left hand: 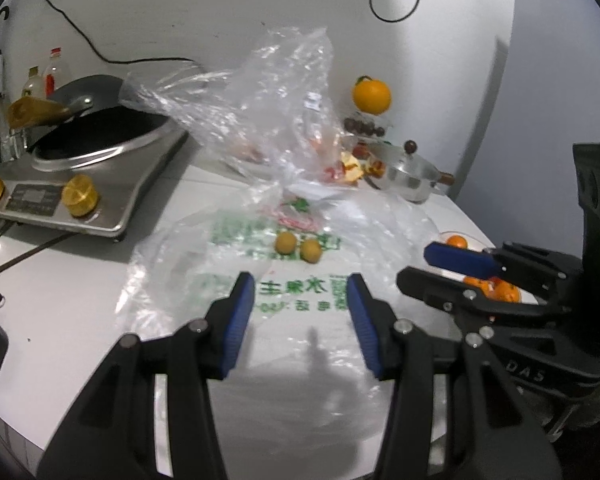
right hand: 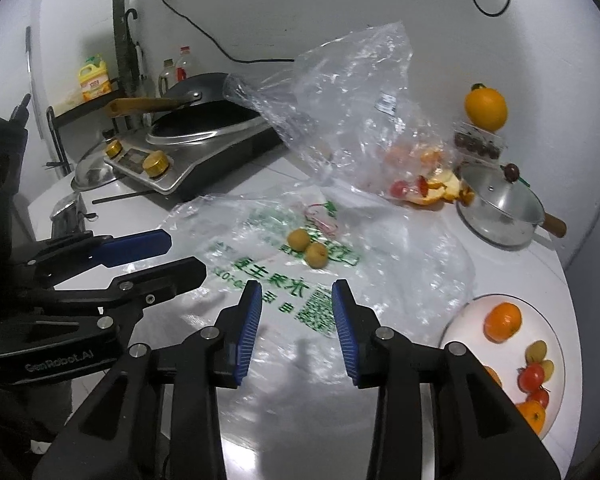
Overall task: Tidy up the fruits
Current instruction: 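Move both grippers back over the plastic bag toward the small yellow fruits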
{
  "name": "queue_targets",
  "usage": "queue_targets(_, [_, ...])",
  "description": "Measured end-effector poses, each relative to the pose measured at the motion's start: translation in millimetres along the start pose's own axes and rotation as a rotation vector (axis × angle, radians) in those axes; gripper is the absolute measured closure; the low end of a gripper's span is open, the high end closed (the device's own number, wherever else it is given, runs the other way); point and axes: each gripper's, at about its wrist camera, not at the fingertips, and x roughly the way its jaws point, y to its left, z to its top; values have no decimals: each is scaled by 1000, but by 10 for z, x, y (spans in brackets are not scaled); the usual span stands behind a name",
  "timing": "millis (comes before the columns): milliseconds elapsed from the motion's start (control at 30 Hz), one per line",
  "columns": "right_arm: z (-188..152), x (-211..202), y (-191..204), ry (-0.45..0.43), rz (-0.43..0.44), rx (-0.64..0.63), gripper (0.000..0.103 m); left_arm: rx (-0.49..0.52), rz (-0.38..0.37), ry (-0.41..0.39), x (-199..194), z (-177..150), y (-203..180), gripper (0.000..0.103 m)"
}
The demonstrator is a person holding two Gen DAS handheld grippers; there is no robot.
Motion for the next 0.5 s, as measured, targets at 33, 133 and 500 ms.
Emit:
queue_targets(33, [9, 15, 20, 2, 2, -4, 65, -3, 3, -5, -6, 6, 39, 54])
queue_targets(133, [45, 69, 72, 8, 4, -14, 65, -2, 15, -17, -13, 28, 109, 54])
queue_targets(500, [176, 241, 130, 15, -4, -24, 65, -1, 29, -21, 85, 155, 290, 54])
